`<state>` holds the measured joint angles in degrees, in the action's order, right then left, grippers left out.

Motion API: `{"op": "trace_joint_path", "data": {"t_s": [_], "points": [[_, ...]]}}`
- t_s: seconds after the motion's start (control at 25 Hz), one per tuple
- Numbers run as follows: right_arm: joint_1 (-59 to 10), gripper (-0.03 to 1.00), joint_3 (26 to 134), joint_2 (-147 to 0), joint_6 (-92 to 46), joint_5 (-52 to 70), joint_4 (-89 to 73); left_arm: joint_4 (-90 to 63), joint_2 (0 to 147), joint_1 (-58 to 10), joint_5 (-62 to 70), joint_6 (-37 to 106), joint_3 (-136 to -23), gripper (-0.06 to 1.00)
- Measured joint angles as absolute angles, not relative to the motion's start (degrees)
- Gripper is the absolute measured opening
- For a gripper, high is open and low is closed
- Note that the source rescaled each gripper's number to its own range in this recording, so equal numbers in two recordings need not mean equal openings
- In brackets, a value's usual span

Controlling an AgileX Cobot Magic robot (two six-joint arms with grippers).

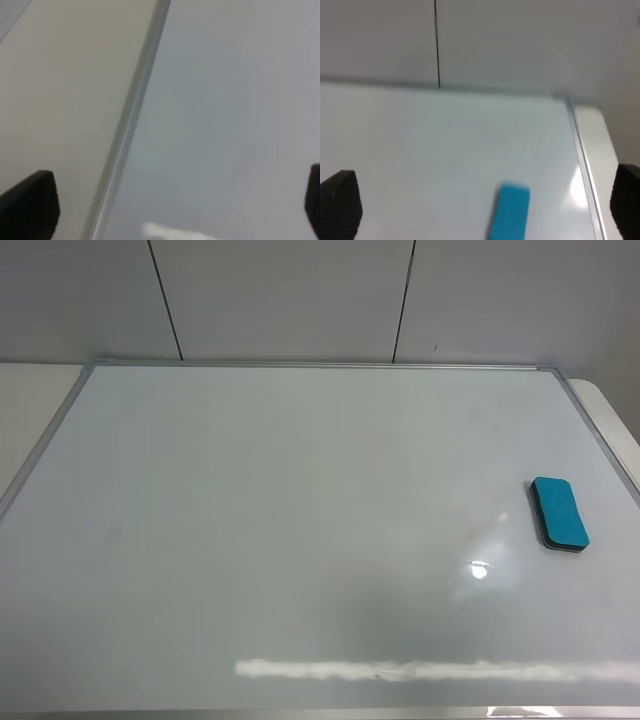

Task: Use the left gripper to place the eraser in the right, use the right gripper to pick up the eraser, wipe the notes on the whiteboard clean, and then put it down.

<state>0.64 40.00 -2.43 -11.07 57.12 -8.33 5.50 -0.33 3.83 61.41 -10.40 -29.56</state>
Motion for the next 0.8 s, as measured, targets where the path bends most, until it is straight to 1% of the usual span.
{"op": "trace_joint_path", "data": {"t_s": [0.12,0.24,0.36,0.44,0.6,0.8], "points": [[0.64,1.0,39.78,-0.39,-9.3,63.19,-6.08,5.5,-0.33,3.83,61.41,-10.4,-29.56,1.0],[0.0,1.0,37.94,0.18,-8.11,63.16,-4.31,5.5,-0.33,3.83,61.41,-10.4,-29.56,1.0],[-2.88,1.0,31.6,0.18,-5.67,63.16,-4.03,5.5,-0.33,3.83,61.41,-10.47,-29.56,1.0],[-3.85,1.0,29.25,0.18,-4.92,62.9,-3.84,5.5,-0.33,3.83,61.41,-10.47,-29.56,1.0],[-3.6,1.0,28.85,0.18,-4.13,61.6,-1.67,5.5,-0.33,3.83,61.41,-10.47,-29.56,1.0],[-1.54,1.0,28.85,0.18,-2.45,61.47,0.38,5.5,-0.33,3.83,61.41,-10.4,-29.56,1.0]]}}
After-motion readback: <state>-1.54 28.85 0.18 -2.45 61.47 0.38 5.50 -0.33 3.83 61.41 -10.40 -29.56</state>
